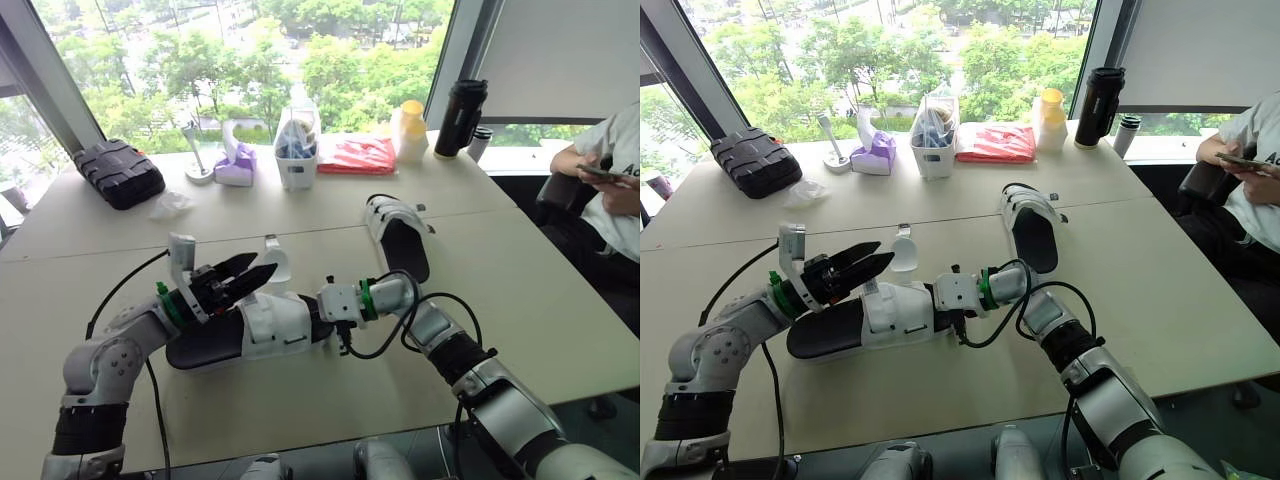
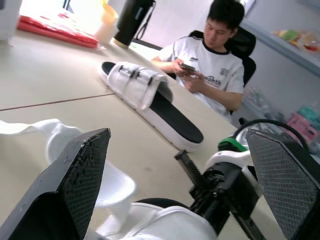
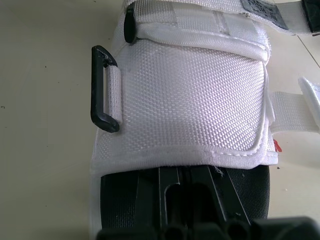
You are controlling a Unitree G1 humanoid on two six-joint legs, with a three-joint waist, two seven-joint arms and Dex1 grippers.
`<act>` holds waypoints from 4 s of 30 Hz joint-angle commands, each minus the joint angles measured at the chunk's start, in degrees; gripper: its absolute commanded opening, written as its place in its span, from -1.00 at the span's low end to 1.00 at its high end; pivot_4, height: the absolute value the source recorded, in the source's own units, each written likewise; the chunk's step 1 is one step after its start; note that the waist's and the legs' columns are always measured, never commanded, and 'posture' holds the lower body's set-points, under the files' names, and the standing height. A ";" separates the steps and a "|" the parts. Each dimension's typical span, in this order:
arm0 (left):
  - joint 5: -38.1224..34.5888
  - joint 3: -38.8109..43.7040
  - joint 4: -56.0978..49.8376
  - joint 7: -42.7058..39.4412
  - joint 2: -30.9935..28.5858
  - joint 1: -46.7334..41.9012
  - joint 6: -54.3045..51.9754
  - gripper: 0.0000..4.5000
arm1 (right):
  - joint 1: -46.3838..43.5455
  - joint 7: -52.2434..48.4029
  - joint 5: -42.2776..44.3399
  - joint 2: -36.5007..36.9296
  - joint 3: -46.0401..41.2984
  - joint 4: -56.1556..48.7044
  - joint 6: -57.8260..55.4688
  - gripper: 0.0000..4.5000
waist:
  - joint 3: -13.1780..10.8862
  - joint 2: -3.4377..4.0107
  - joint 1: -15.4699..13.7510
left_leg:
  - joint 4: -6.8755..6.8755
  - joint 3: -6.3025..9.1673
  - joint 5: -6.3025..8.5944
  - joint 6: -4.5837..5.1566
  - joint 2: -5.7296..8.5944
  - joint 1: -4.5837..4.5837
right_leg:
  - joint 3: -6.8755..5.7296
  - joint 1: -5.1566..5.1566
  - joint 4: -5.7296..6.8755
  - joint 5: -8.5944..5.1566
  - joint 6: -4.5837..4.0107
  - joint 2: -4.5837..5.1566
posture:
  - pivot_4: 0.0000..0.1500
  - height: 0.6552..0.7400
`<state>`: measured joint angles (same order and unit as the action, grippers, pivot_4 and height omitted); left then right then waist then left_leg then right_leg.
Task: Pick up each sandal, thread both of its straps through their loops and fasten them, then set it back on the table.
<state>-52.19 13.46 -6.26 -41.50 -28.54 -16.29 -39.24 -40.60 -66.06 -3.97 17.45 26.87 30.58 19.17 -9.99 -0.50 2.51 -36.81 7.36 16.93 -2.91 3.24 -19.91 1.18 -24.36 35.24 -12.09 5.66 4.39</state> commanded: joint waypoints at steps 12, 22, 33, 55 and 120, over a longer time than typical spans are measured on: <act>2.05 3.36 3.96 2.81 -1.83 1.71 -3.99 0.98 | 1.31 0.43 -3.80 0.50 2.17 2.51 -1.21 -1.00 | 0.00 0.00 0.03 | 0.00 0.01 0.00 0.00 0.00 0.01 | 0.00 0.00 0.00 0.01 0.01 0.00 | 1.00 1.00; 1.73 3.99 5.75 3.30 -0.45 2.24 -5.24 0.98 | 1.22 0.77 -4.04 0.13 2.26 2.80 -0.98 -1.00 | 0.00 -0.01 0.05 | 0.00 0.01 0.00 0.00 -0.01 0.01 | 0.00 0.00 0.00 0.01 0.01 0.00 | 1.00 1.00; 1.41 3.63 6.73 0.64 -0.53 0.76 -7.21 -0.97 | 1.04 0.73 -4.20 0.51 2.15 3.17 -0.64 -1.00 | 0.00 -0.01 0.03 | 0.00 0.01 0.00 0.00 0.00 0.01 | 0.00 0.00 0.00 0.01 0.01 0.00 | 1.00 1.00; -13.63 7.70 0.90 -7.93 -0.78 -4.26 -12.33 -0.97 | 0.77 0.63 -4.13 0.30 2.14 3.46 -0.54 -1.00 | -0.01 -0.03 0.04 | -0.01 0.05 -0.02 -0.04 0.00 -0.01 | -0.02 0.00 0.00 0.01 0.00 0.00 | 1.00 1.00; 26.62 -15.59 14.11 -8.14 -9.38 -4.98 -4.37 -0.97 | 1.19 1.57 -4.62 0.26 2.41 2.81 -0.77 -1.00 | 0.06 -0.01 0.10 | 0.31 0.01 -0.03 -0.05 0.00 0.54 | 0.02 0.40 -0.03 -0.16 0.26 0.03 | 1.00 1.00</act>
<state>-29.30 0.60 6.46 -51.03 -36.83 -23.27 -43.08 -40.65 -64.46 -5.51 17.25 27.63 30.60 20.02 -9.93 -0.51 2.61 -36.50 7.37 16.90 -2.96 3.24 -19.37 1.20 -23.95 35.21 -12.26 5.92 4.42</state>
